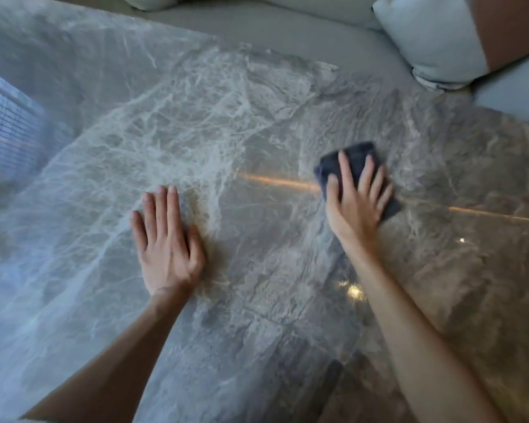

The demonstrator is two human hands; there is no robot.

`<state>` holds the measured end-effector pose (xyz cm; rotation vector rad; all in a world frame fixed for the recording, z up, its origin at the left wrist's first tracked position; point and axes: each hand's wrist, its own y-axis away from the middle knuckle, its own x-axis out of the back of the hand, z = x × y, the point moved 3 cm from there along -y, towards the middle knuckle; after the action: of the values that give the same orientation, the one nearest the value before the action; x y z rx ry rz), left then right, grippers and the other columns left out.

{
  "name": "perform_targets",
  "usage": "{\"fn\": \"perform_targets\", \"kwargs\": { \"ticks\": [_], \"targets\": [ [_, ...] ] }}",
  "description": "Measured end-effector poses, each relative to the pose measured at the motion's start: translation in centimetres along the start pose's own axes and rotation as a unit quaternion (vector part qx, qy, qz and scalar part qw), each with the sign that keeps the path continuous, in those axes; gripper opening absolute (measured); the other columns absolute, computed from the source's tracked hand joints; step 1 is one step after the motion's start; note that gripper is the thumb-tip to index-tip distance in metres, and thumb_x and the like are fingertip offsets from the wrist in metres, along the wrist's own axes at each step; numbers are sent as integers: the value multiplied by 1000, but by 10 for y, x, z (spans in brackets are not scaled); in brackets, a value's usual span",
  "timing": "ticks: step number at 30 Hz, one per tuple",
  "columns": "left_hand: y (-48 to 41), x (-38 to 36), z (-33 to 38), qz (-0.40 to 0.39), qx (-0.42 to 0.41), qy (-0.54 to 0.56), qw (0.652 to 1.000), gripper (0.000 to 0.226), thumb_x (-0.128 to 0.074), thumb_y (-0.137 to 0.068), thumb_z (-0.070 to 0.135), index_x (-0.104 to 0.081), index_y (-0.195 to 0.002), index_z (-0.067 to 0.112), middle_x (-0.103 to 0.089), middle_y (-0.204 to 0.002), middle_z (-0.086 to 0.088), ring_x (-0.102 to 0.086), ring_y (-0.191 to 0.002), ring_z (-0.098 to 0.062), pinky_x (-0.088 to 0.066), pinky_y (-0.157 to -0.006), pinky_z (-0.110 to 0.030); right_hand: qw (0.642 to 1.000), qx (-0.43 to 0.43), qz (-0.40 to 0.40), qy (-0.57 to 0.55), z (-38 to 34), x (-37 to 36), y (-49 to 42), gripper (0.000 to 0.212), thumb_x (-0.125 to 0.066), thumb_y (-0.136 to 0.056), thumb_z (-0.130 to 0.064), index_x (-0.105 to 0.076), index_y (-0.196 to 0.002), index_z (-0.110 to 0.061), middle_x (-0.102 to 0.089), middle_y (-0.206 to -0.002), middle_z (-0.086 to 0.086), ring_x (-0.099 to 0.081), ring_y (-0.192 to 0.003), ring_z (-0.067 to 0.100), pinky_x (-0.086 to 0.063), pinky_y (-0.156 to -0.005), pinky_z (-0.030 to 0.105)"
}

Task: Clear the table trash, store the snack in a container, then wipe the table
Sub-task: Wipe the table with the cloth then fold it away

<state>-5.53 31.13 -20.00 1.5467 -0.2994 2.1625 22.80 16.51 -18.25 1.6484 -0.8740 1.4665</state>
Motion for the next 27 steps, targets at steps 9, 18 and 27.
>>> {"fn": "perform_targets", "kwargs": {
  "ticks": [9,18,27],
  "targets": [
    [2,6,3,-1,14,15,1000,66,-30,-94,30,-6,-155,25,-7,-165,1,3,-153,-15,-1,-125,-47,950,308,-35,-47,-40,-30,168,54,-31,-97,-53,-17,-150,-47,-12,-164,-3,-7,-152,25,-14,-120,55],
    [34,43,-5,-22,51,214,975,75,-28,-88,50,-15,-155,20,-8,-164,-1,1,-153,-17,2,-125,-39,987,133,-87,12,96,-18,247,53,-29,-98,-53,-21,-150,-44,-16,-163,-3,-18,-150,23,-21,-118,53],
    [148,37,-4,14,123,269,955,50,-40,-87,14,-53,-132,-1,-51,-142,-18,-36,-142,-32,-27,-118,-52,986,136,-22,-95,-79,-16,159,52,-35,-97,-54,-34,-147,-38,-34,-157,5,-27,-147,30,-14,-120,55]
  ]
}}
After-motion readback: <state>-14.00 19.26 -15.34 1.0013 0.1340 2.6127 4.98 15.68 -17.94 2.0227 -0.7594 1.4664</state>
